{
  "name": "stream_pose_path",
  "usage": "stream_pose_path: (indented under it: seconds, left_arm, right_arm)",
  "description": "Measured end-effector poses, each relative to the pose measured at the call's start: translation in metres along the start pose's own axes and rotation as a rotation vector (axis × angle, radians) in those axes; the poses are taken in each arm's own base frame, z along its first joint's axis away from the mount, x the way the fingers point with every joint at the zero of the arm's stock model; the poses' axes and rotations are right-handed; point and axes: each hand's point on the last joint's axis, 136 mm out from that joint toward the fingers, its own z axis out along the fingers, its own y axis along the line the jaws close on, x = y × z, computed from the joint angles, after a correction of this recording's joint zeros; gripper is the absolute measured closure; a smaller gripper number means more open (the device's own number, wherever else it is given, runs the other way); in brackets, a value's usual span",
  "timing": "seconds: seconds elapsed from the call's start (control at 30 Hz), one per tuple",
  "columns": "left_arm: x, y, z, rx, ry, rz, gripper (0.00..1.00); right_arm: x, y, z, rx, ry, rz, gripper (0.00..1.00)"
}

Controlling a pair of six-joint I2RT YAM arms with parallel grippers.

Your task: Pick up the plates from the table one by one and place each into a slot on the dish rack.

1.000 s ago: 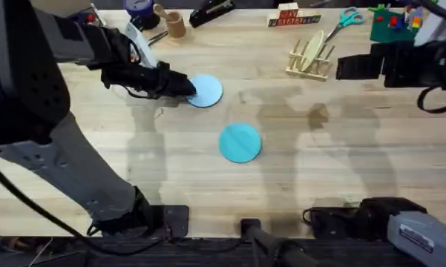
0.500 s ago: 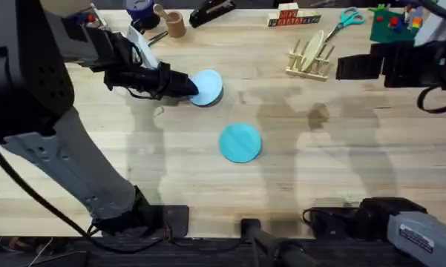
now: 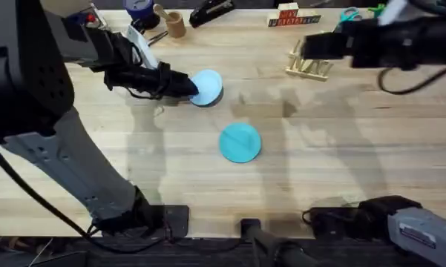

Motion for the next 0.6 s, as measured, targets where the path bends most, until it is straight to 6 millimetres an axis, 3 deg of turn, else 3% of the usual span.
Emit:
stream_pose_path:
  seconds: [0.33, 0.6]
  left_arm:
    - [0.0, 0.0, 0.0, 0.0, 0.0, 0.0, 0.96]
    - [0.0, 0.0, 0.0, 0.0, 0.0, 0.0, 0.959]
  right_arm:
    - [-0.002, 0.066, 0.077, -0.164, 0.035, -0.048, 0.006]
    - [0.015, 0.096, 0.139, -0.224, 0.08, -0.012, 0.007]
